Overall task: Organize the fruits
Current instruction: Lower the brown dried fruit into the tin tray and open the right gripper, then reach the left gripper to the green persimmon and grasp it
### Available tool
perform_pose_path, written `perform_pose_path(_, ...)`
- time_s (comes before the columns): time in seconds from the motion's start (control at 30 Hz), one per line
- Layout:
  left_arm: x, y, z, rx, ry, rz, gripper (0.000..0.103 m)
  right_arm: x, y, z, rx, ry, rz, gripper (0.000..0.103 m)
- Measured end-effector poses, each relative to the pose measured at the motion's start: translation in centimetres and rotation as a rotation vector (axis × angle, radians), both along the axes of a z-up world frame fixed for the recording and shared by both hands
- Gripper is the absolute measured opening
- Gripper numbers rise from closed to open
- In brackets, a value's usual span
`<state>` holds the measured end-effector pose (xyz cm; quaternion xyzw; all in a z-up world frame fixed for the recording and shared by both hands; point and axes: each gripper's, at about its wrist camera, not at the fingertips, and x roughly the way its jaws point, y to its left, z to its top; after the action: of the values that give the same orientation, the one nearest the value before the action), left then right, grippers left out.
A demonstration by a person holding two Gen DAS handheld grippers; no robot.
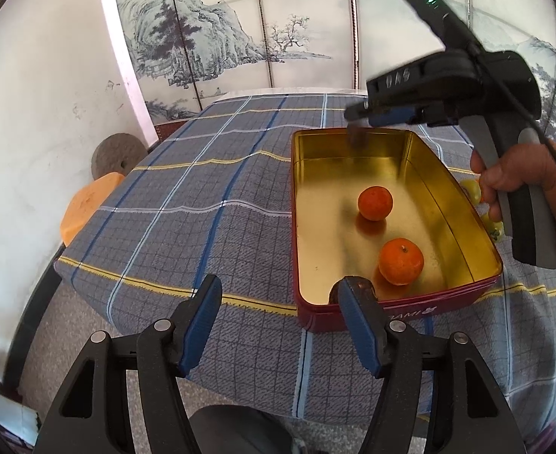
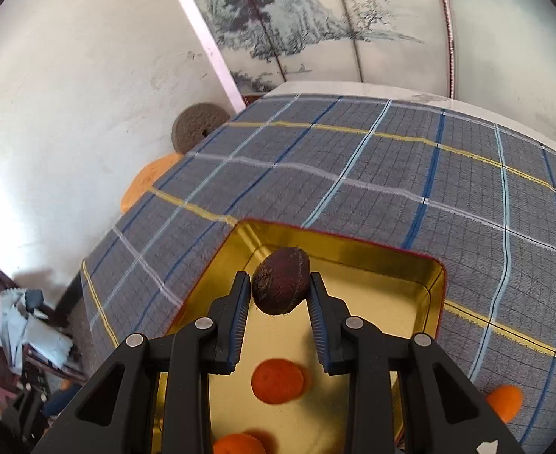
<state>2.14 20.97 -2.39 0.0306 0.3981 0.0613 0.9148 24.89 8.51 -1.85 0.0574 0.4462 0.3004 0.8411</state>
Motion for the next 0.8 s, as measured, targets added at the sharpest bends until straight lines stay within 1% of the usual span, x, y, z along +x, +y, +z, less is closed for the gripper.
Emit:
perform_pose_path(0.07,0.0,0.2,0.0,0.000,0.002,0.002,0.065,-0.1,-0.5,0.6,0.047,-0.019,-0.012,0.036)
perform_pose_path(0.23,0.0,0.3,0.1,-0.005,0.002,0.009,0.066,-1.2,-1.6,2.7,0.096,-0.079,-0.002,0.036)
perform_pose_path(0.3,-0.1,0.1,0.2,-0.004,0.001,0.007,0.066,-2.3,-2.7,3.5,0.124,-0.099,0.003,0.036)
perform_pose_path(0.4,-0.2,-0.2,0.3,0.001,-0.002,0.002,0.066,-4.1,-4.4,4.3,0.130,-0.135,0.007,0.036)
perform_pose_path(0.43,-0.2,-0.4,0.3,0.003,-0.003,-0.001,0.066,-5.1,-5.3,4.5,0.126,-0.153,0.004,0.038)
perform_pose_path(0.47,-0.3,-0.6,0.4,0.005,-0.003,-0.004,0.066,-5.8,-6.1,4.6,0.123,-0.165,0.000,0.044)
perform_pose_path(0.53,-0.4,-1.0,0.4,0.009,-0.002,-0.013,0.066,-7.3,-7.9,4.4,0.115,-0.188,-0.014,0.049)
perform_pose_path(0.67,-0.6,-1.9,0.7,0.020,-0.003,-0.035,0.066,-10.3,-12.4,3.3,0.024,-0.219,-0.071,0.049)
perform_pose_path(0.77,-0.8,-2.9,1.0,0.035,-0.008,-0.053,0.066,-11.8,-16.6,1.6,-0.077,-0.213,-0.142,0.049)
perform_pose_path(0.8,-0.8,-3.3,1.1,0.040,-0.008,-0.062,0.066,-12.2,-18.5,0.6,-0.137,-0.201,-0.184,0.049)
